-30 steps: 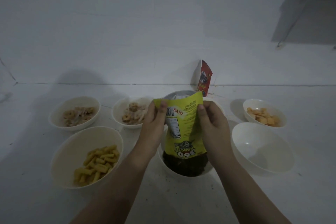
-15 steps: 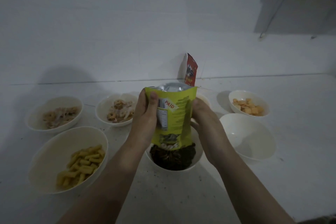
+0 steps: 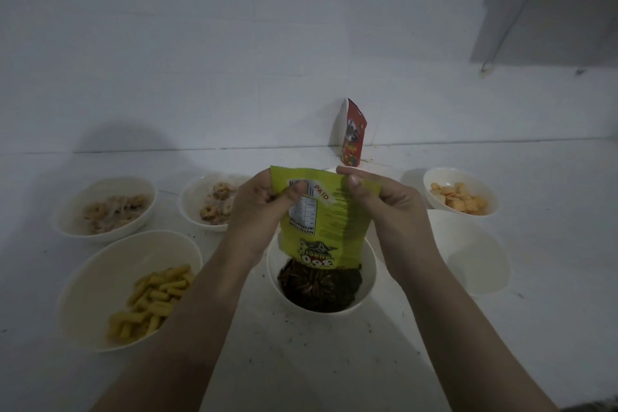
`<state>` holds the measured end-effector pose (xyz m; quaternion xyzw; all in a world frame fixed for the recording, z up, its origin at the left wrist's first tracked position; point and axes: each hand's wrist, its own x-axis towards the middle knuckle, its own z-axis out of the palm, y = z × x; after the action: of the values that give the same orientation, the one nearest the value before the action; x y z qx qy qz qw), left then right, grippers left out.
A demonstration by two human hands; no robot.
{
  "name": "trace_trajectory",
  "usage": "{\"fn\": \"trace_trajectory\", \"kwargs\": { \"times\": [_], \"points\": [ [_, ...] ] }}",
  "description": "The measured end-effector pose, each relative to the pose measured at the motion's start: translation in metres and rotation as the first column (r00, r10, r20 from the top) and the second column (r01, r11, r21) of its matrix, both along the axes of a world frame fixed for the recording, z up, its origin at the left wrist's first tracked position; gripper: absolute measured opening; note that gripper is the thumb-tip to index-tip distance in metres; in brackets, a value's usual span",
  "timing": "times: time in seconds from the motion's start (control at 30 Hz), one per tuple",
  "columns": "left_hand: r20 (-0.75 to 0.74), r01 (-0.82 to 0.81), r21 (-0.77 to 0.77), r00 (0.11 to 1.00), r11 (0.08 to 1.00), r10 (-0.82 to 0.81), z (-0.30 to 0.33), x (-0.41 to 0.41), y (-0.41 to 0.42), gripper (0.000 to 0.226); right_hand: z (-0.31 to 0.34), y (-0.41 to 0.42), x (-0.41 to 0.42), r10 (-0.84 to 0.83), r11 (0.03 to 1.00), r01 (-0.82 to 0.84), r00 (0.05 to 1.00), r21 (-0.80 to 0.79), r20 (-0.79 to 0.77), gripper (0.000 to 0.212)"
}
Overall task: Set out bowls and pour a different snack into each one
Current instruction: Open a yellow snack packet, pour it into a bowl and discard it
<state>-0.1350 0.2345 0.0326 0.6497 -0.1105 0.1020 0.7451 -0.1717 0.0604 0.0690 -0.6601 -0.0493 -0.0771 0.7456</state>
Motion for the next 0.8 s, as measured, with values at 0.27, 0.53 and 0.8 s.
{"fn": "trace_trajectory", "kwargs": {
  "times": [0.27, 0.53, 0.8],
  "points": [
    [0.055, 0.114, 0.04, 0.992, 0.993, -0.116, 0.004, -0.002, 0.001, 0.016, 0.005, 0.003, -0.001, 0.023, 0.997, -0.026, 0.999, -0.075, -0.041, 0.015],
    [-0.135, 0.267, 0.228, 0.961, 0.936, -0.242, -0.011, 0.0, 0.014, 0.031, 0.016, 0.006, -0.005, -0.061, 0.997, 0.061, 0.998, 0.044, -0.011, 0.005],
    [-0.243, 0.385, 0.22, 0.911, 0.896, -0.332, -0.037, -0.006, 0.022, 0.041, 0.017, 0.007, -0.007, -0.085, 0.995, 0.086, 0.996, 0.048, -0.026, 0.009]
  ]
}}
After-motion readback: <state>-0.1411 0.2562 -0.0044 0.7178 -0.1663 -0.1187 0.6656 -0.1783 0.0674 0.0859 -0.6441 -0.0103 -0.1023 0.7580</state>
